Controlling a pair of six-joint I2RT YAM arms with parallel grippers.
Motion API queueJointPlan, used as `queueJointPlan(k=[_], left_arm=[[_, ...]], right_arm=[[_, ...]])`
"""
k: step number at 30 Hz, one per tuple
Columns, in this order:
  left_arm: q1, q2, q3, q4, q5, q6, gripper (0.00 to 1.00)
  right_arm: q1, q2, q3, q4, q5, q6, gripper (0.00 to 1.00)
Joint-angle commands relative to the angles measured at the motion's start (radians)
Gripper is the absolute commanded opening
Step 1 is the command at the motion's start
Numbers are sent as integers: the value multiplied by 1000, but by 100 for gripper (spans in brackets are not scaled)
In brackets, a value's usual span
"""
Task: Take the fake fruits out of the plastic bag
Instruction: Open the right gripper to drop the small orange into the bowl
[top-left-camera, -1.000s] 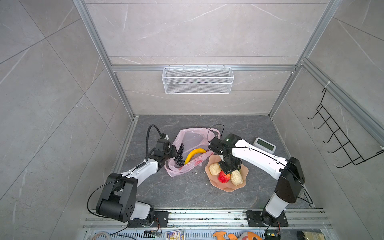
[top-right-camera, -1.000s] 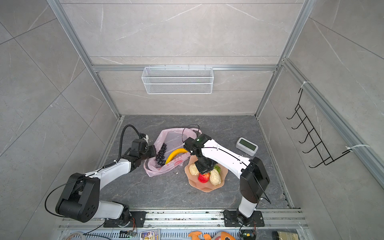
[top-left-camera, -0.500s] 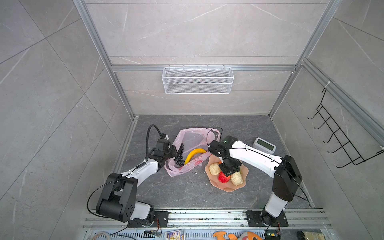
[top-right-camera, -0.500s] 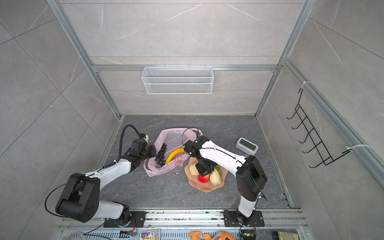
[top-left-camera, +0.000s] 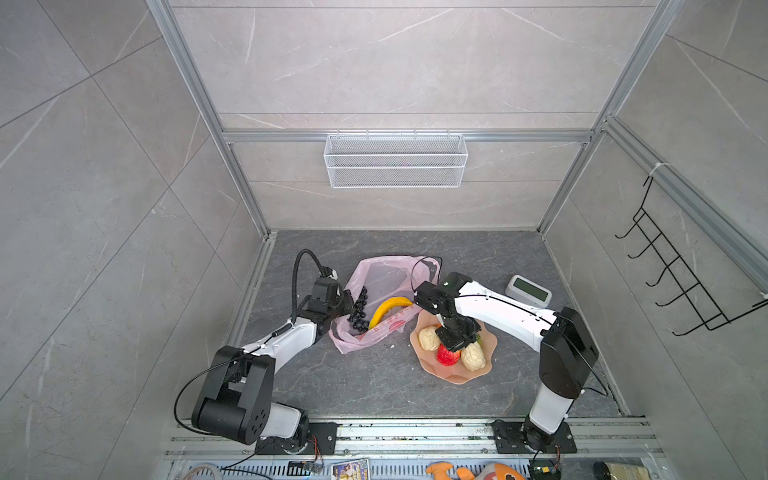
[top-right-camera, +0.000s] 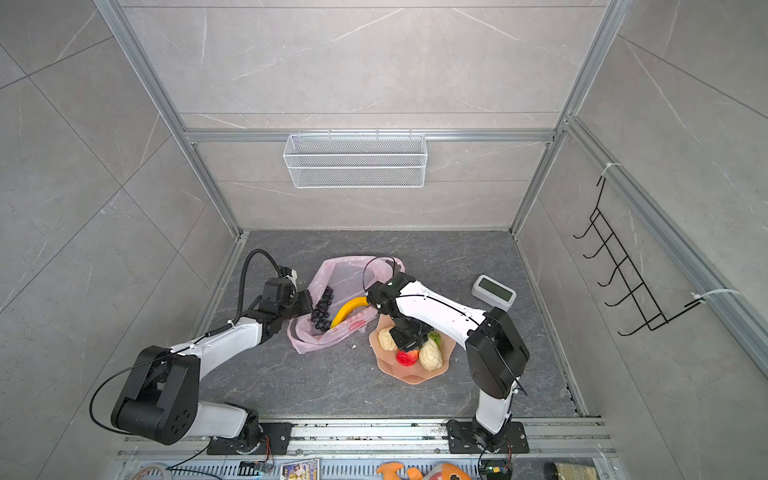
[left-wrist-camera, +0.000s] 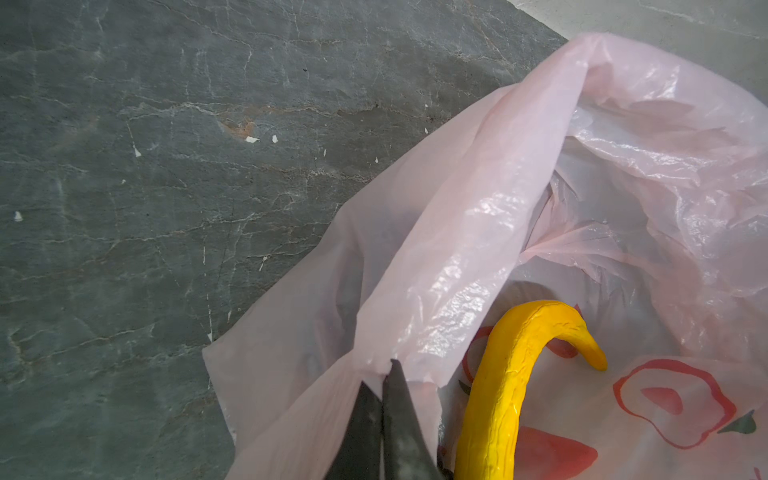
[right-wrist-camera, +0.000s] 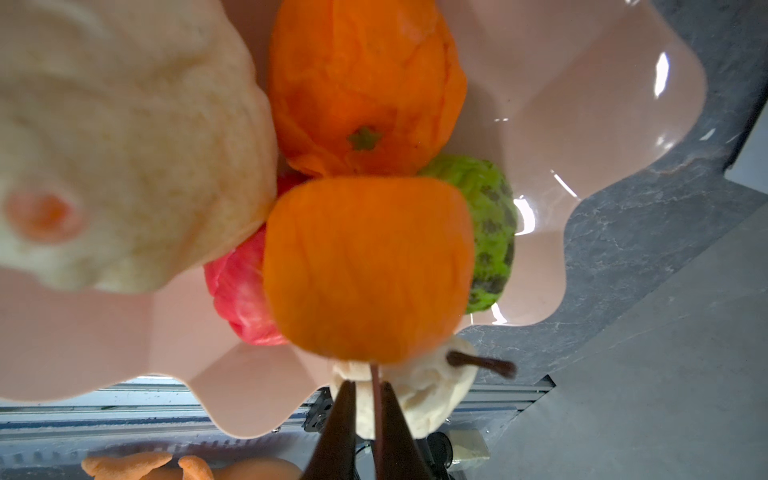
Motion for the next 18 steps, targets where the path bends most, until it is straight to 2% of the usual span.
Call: queueJointPlan(k=[1,10,16,18], left_arm=[[4,-13,2,16,-10,22,0],[4,-12,2,17,-10,23,0],[4,-13,2,16,-11,24,0],[3,-13,2,16,-10,24,0]], right_arm=[[-2,6,16,1,4,-10,19],[-2,-5,21,-2,5,-10,22],[-3,-53,38,-7,-2,-18,43],[-3,-69,45,-8,-2,-20,46]])
